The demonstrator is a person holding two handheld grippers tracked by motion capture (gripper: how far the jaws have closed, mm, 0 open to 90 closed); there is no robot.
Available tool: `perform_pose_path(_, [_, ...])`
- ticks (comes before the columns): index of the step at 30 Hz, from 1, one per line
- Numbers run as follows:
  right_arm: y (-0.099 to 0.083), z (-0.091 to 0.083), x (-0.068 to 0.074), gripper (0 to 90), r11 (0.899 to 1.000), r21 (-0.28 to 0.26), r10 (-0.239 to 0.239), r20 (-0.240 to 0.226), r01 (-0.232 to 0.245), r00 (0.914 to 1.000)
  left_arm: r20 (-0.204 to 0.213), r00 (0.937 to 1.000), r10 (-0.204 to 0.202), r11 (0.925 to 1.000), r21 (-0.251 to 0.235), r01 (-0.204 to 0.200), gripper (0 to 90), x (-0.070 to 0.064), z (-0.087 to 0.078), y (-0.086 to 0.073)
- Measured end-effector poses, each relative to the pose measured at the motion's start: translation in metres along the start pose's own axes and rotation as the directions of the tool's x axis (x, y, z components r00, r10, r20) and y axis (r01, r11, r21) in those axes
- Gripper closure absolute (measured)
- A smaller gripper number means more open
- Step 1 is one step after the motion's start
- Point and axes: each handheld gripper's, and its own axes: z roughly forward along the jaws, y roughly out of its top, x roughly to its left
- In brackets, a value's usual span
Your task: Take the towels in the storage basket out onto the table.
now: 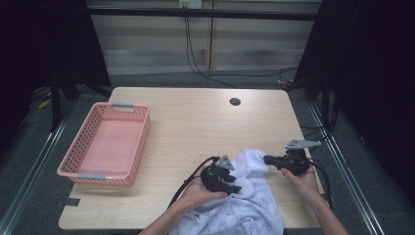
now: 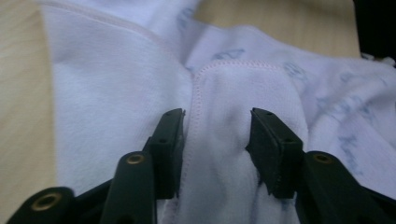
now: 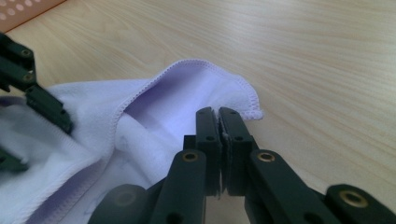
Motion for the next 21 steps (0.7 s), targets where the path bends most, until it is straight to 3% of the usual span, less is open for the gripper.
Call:
perform_pose_path(4, [0.0,0.001,0.0,88.1,1.0,0.002,0.004,-0.002,-0.004,1.0,0.029,0.9987,0.043,0.9991,0.003,-0.043,49.2,-0.003,0.003,0.003])
perform_pose_path(7, [0.001,0.001,0.0,88.1,1.0,0.002,0.006,-0.002,-0.006,1.0,0.052,0.9984,0.023,0.9994,-0.026,-0.022,49.7,0.001,0.005,0.008])
perform_pose_path(9, [0.001,0.001,0.0,88.1,1.0,0.003,0.007,-0.001,-0.007,1.0,0.081,0.9966,-0.009,0.9983,-0.057,0.014,53.3,0.001,0.007,0.011])
perform_pose_path(11, [0.001,0.002,0.0,88.0,1.0,0.004,0.005,-0.003,-0.005,1.0,0.091,0.9958,0.007,0.9991,-0.041,-0.003,53.9,0.001,0.009,0.016])
perform_pose_path(14, [0.0,0.002,0.0,88.0,1.0,0.007,0.007,-0.004,-0.007,1.0,0.087,0.9962,-0.012,0.9989,-0.044,0.015,51.9,0.002,0.016,0.02])
perform_pose_path(16, [0.0,0.001,0.0,87.9,1.0,0.008,-0.001,-0.006,0.001,1.0,0.096,0.9952,-0.02,0.9998,0.008,0.019,54.4,0.003,0.026,0.019])
perform_pose_path(17, [0.0,0.001,0.0,87.9,1.0,0.009,0.001,-0.008,-0.001,1.0,0.091,0.9958,-0.007,1.0,0.002,0.006,54.4,0.002,0.028,0.017])
perform_pose_path(18, [0.0,0.001,0.0,87.9,1.0,0.008,0.002,-0.009,-0.002,1.0,0.077,0.997,-0.008,1.0,-0.001,0.008,56.2,0.001,0.028,0.017])
perform_pose_path(19, [0.0,0.001,0.0,87.9,1.0,0.009,0.001,-0.008,-0.001,1.0,0.066,0.9978,-0.004,0.9996,0.027,0.002,60.8,0.001,0.025,0.018])
perform_pose_path(21, [0.0,0.0,0.0,87.9,1.0,0.008,0.007,-0.011,-0.007,0.9999,0.071,0.9974,0.01,0.9998,0.018,-0.012,75.4,0.001,0.024,0.016])
